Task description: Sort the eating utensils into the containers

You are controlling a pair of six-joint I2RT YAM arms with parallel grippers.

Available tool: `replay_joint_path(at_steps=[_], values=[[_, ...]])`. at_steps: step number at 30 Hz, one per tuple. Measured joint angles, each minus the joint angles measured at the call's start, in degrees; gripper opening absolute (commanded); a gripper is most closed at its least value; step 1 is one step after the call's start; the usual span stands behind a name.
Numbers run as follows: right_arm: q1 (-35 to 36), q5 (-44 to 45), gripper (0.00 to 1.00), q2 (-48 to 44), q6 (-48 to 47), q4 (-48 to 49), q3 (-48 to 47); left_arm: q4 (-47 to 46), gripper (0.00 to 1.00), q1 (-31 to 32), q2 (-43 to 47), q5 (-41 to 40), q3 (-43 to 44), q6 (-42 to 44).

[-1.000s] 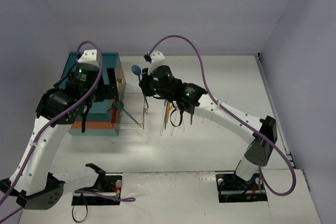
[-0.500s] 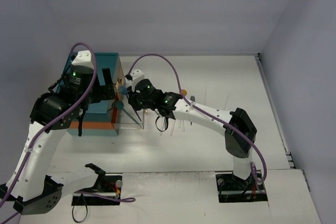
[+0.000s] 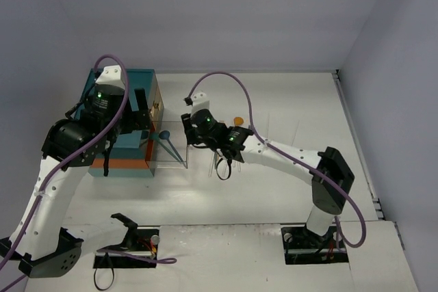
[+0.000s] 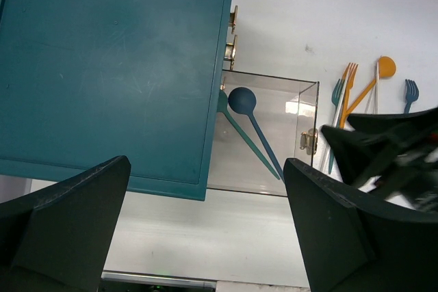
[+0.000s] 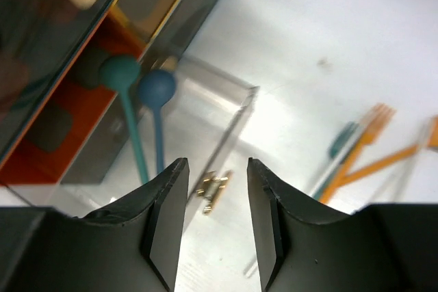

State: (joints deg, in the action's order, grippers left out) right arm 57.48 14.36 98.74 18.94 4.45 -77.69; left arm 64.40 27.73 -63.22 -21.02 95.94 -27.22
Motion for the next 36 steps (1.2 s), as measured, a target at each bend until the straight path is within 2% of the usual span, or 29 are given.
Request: replay_joint_path(at_steps=[3,7,12,15,21,36], values=[[-2.2,5.0,0.34,-3.5,3.8,-0.8,0.9,0.0,0.94,0.0,-0.3,0.0,0.0,0.0],[-8.4,9.0,0.31,-4.8,10.5,-3.2,1.1,0.0,0.94,0.0,-0.8,0.3,0.0,0.0],[-16.1,10.3,0.28,-2.4,17.7,-6.9,1.8,-0.2,0.94,0.0,-1.0,0.8,-0.1,0.0],[-18.4,9.6,0.25,1.5,20.8,-7.8,1.8,-0.2,0.94,0.0,-1.0,1.2,-0.2,0.0],[-19.3,5.8,0.23,8.9,25.5,-9.5,1.8,-0.3,0.94,0.0,-0.4,1.5,-1.1,0.0],[-19.3,3.1,0.19,17.3,31.4,-9.9,0.9,-0.3,0.94,0.0,0.3,1.7,-1.3,0.0]])
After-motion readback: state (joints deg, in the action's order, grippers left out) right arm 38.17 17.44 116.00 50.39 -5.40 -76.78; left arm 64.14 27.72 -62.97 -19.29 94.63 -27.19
